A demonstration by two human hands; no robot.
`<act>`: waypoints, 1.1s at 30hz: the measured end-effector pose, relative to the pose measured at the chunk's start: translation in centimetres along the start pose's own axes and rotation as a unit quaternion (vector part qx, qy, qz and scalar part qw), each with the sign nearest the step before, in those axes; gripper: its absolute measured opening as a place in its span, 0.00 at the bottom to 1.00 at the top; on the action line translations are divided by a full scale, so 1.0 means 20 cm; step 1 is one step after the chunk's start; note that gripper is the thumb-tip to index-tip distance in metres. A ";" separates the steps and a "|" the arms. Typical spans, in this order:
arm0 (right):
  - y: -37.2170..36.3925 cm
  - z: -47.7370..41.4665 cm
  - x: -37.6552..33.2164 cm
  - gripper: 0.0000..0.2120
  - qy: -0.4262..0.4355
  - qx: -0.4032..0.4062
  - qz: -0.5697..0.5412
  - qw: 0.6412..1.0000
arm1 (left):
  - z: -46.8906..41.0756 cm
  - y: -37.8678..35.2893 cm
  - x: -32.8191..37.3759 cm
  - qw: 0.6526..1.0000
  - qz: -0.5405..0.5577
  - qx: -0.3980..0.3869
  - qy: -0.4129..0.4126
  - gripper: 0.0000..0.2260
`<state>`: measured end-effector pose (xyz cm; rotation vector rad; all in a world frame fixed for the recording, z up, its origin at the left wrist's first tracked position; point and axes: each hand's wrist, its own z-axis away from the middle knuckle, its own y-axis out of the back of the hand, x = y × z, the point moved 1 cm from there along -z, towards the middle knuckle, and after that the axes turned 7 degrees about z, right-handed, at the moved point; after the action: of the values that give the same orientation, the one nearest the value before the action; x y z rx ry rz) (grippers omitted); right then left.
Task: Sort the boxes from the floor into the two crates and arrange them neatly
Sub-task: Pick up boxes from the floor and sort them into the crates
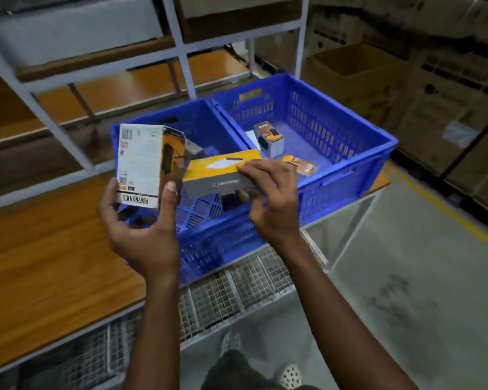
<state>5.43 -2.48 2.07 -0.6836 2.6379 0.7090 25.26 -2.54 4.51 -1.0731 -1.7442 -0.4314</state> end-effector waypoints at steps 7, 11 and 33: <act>-0.22 -0.13 0.06 0.24 -0.062 -0.094 -0.090 0.990 | -0.11 -0.09 -0.06 0.999 -0.032 0.000 0.033 0.32; -0.21 -0.18 0.17 0.21 -0.174 -0.079 -0.140 0.972 | -0.15 -0.22 -0.13 0.995 -0.018 -0.054 0.082 0.31; 0.03 -0.33 0.50 0.17 -0.490 -0.107 -0.238 0.832 | -0.13 -1.03 -0.16 0.815 0.030 -0.389 0.430 0.27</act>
<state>-4.40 -9.21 3.47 -0.7241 1.3927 0.8840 10.08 -16.99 6.68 -1.1861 -0.6859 -1.4231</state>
